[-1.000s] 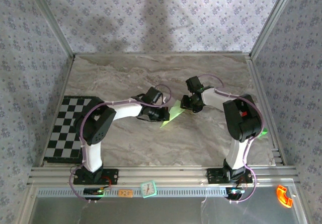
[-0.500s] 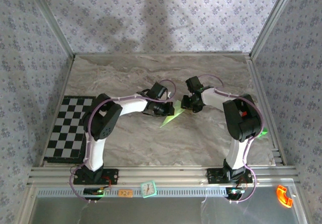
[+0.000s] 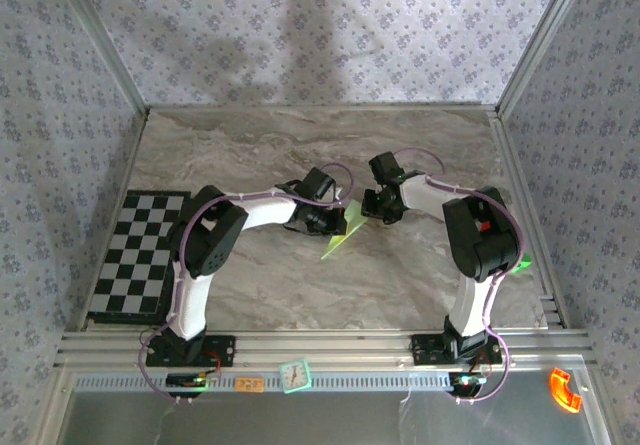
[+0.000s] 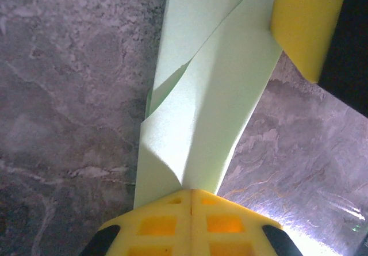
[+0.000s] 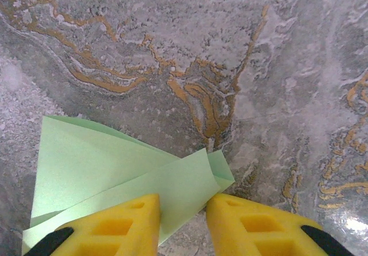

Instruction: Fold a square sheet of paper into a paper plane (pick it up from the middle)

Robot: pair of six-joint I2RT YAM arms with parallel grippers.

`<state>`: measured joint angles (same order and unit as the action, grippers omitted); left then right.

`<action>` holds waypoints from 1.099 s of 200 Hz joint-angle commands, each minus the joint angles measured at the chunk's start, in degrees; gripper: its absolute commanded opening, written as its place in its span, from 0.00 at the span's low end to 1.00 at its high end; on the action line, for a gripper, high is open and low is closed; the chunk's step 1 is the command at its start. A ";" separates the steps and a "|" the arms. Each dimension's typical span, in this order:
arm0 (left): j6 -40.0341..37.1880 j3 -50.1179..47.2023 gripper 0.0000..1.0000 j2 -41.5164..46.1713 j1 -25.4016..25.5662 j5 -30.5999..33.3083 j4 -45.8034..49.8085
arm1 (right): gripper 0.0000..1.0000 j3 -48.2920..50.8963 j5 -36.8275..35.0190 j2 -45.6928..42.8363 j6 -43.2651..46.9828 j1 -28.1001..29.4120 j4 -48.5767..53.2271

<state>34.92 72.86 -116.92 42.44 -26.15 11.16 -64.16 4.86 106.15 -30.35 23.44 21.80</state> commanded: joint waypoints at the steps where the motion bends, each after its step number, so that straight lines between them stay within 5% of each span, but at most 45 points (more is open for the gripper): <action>1: -1.95 0.07 0.07 -2.56 0.42 2.63 5.46 | 0.31 3.09 0.51 2.54 0.48 0.38 0.88; 50: -3.61 0.18 0.06 -4.70 1.37 5.78 8.89 | 0.38 7.16 2.67 -10.53 0.02 -2.21 -3.83; 72: -4.00 -0.17 0.06 -5.46 1.76 7.39 10.05 | 0.31 9.58 6.29 -13.83 0.73 -1.97 -6.05; 129: -3.98 -0.48 0.05 -5.77 2.08 8.41 10.96 | 0.09 12.23 17.04 -9.90 -4.46 0.51 -16.03; 220: -3.68 -0.97 0.01 -5.68 2.04 8.61 11.66 | 0.01 13.09 16.33 -2.29 -7.24 0.42 -19.68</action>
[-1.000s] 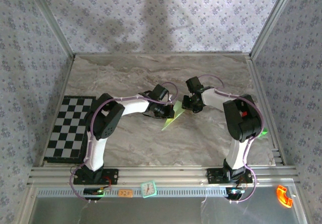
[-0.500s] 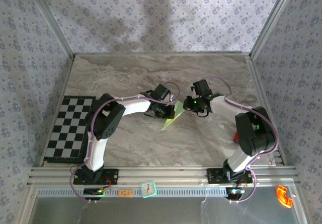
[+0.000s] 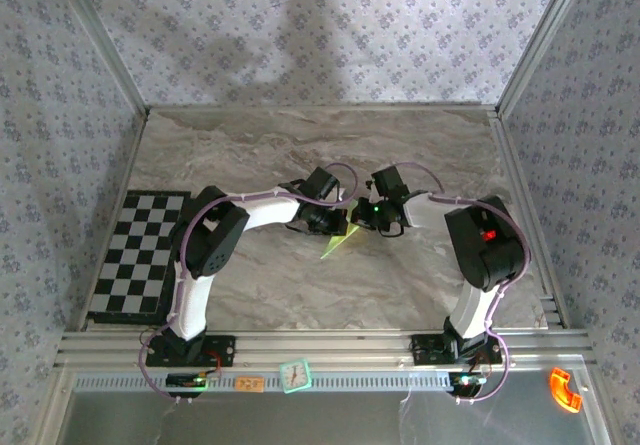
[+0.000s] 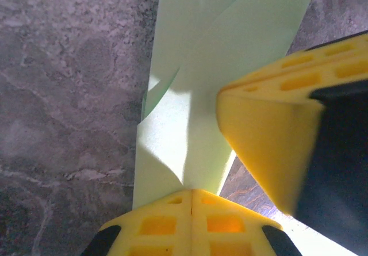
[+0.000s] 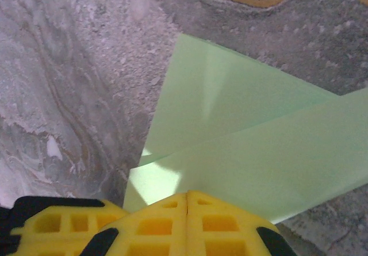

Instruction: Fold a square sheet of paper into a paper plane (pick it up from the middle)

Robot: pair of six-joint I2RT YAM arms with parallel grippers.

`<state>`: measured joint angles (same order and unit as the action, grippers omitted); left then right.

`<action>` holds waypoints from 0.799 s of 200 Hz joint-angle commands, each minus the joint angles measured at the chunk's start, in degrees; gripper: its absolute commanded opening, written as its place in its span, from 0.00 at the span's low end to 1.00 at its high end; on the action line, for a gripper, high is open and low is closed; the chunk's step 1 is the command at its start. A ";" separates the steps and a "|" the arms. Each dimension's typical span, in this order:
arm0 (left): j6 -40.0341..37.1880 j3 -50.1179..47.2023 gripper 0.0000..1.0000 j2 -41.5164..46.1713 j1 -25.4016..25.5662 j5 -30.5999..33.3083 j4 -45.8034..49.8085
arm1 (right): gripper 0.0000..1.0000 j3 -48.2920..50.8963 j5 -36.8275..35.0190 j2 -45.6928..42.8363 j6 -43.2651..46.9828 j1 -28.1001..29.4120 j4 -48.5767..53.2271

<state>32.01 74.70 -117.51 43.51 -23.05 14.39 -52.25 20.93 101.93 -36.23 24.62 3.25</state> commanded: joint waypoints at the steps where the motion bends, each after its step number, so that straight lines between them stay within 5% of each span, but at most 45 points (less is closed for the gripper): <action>1: -0.79 -2.80 0.00 -5.09 0.97 5.53 8.49 | 0.01 1.27 0.21 1.94 -1.38 -0.78 -1.22; 67: -0.05 -5.90 0.00 -5.86 1.05 6.26 11.71 | 0.01 7.98 1.14 2.65 -0.25 -9.08 -8.06; 160: 0.03 -6.23 0.00 -5.71 1.00 4.75 11.18 | 0.01 3.02 1.06 4.77 -0.25 -20.39 -5.84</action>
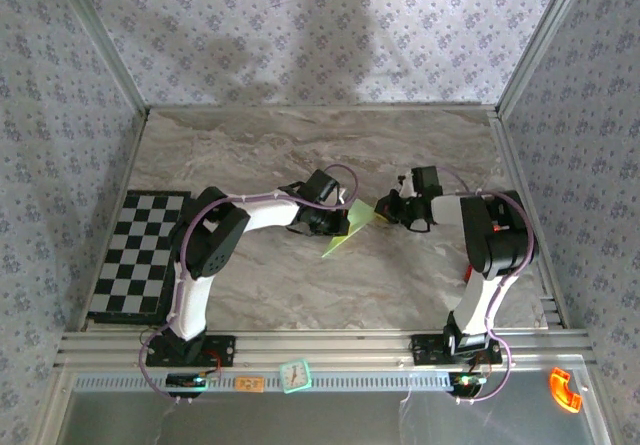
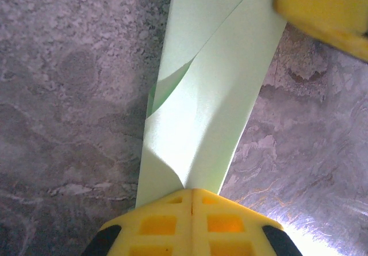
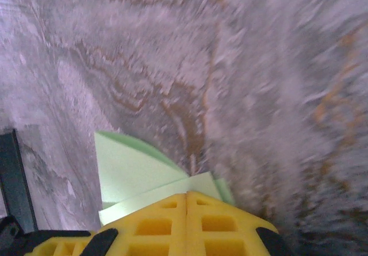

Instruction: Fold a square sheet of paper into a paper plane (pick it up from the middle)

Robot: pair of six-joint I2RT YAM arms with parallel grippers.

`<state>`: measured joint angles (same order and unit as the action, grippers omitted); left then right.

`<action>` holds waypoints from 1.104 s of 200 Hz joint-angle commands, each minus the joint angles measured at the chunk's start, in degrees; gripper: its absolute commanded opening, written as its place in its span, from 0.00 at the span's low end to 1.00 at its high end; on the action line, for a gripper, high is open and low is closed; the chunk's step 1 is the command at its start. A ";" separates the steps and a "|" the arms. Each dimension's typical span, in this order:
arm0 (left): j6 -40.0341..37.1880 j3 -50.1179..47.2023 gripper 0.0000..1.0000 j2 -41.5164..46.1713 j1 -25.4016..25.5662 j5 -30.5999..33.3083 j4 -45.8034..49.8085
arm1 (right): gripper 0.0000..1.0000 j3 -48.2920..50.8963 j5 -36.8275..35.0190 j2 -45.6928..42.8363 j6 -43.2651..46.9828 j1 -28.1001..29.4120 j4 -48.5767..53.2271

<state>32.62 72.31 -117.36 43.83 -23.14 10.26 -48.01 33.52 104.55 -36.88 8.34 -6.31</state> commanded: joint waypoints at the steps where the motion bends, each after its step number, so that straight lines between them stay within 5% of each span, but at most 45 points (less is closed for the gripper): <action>1: -0.61 -3.76 0.00 -5.86 0.66 4.76 15.31 | 0.01 -1.26 -11.63 2.06 0.41 -4.11 3.78; 79: -1.62 6.56 0.06 4.91 -0.09 1.77 17.44 | 0.11 -3.42 -15.65 -11.21 4.44 -0.81 14.36; 157: 0.98 -7.02 0.48 26.65 -12.59 5.96 14.60 | 0.62 -7.39 -35.35 -20.92 -1.80 16.85 31.36; 221: 2.13 -20.70 0.86 34.50 -23.37 11.68 11.45 | 0.74 -23.79 -49.56 -6.19 -12.30 31.96 46.84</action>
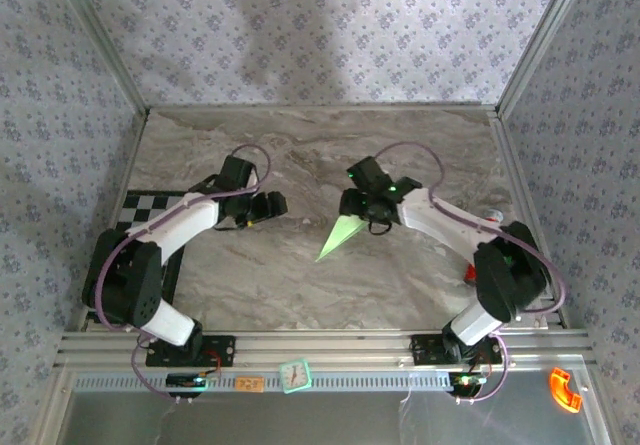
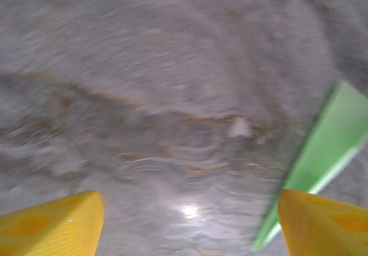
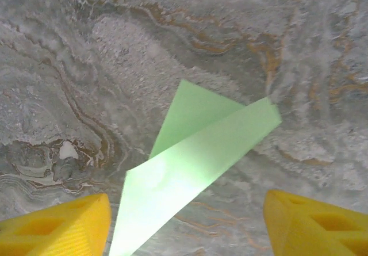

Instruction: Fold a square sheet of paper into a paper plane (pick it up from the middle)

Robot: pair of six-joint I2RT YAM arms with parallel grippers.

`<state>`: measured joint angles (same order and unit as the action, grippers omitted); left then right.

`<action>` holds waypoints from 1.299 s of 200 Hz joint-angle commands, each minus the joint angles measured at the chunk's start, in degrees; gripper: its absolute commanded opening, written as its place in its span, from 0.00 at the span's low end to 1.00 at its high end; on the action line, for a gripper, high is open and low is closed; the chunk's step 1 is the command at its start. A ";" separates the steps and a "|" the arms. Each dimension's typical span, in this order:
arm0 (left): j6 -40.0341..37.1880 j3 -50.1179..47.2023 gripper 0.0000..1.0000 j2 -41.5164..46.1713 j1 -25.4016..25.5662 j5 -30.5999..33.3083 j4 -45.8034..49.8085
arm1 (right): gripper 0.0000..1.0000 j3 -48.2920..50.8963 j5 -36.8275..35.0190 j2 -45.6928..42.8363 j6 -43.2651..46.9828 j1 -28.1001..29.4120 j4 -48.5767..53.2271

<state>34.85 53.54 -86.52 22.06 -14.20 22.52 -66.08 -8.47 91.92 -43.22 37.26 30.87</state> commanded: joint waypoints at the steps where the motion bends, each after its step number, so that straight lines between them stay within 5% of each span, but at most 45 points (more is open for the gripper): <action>1: -0.12 -2.02 0.87 3.69 -1.64 2.84 -0.86 | 0.74 -5.98 -7.64 6.61 -6.07 3.15 9.83; 60: -1.64 -4.85 0.98 5.10 -2.49 4.18 -1.15 | 0.72 -15.42 -8.17 18.80 -12.45 7.04 16.28; 114: -1.66 -4.59 0.99 4.21 -2.46 3.89 -1.10 | 0.66 -15.95 -11.12 17.77 -15.12 7.31 20.49; 260: -1.28 -2.60 0.99 1.79 -2.45 3.64 -0.29 | 0.24 -10.21 -6.86 14.19 -18.30 6.60 16.24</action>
<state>33.93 48.97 -84.16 19.86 -10.87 21.26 -77.10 -16.21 107.02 -59.99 44.23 47.07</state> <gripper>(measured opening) 0.990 0.268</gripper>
